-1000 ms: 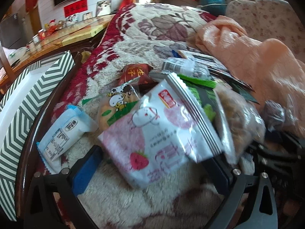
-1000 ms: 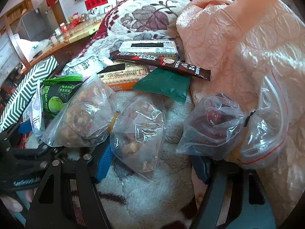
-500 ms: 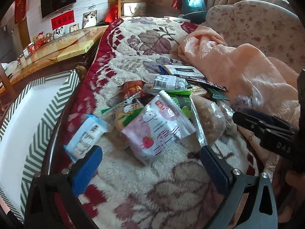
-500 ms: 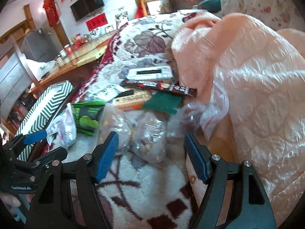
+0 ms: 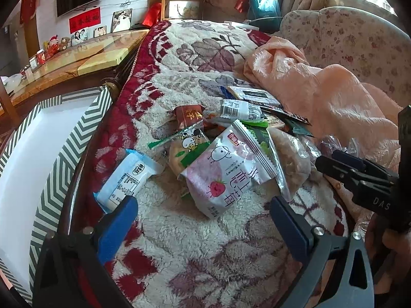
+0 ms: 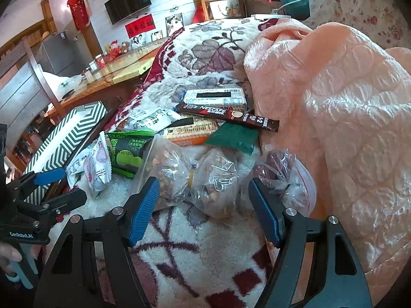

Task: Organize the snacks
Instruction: 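Move the left gripper to the blue-white pastry packet and grasp it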

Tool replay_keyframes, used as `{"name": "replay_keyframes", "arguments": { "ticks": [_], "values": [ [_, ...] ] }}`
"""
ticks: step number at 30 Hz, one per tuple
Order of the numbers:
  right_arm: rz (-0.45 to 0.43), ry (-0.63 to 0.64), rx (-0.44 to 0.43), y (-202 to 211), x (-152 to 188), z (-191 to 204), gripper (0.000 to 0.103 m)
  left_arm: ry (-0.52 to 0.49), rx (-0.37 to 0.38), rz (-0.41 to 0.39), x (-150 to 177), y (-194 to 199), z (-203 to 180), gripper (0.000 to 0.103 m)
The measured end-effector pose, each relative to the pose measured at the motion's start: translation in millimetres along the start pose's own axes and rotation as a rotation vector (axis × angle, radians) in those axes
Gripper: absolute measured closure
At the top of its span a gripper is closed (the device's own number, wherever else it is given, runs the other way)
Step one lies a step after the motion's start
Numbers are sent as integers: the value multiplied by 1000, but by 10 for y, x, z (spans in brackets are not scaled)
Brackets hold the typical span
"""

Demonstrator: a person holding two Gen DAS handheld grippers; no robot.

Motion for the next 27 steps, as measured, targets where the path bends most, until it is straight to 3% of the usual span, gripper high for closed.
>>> {"name": "replay_keyframes", "arguments": {
  "ticks": [15,22,27],
  "values": [
    [22,32,-9,-58,18,85,31,1,-1,8,14,-20,54,0],
    [30,39,-10,-73,36,105,31,-93,31,33,-69,69,115,0],
    [37,28,-13,-86,35,90,31,-105,69,91,-83,69,313,0]
  ]
}}
Point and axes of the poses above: each gripper's, at about its wrist camera, not at the fingertips, and y roughly against the way its jaws point, z to its left, x to its underside, the point moved 10 cm from there along -y, roughly the way its jaws point, and after that the axes turned 11 degrees about z, right-handed, at the moved point
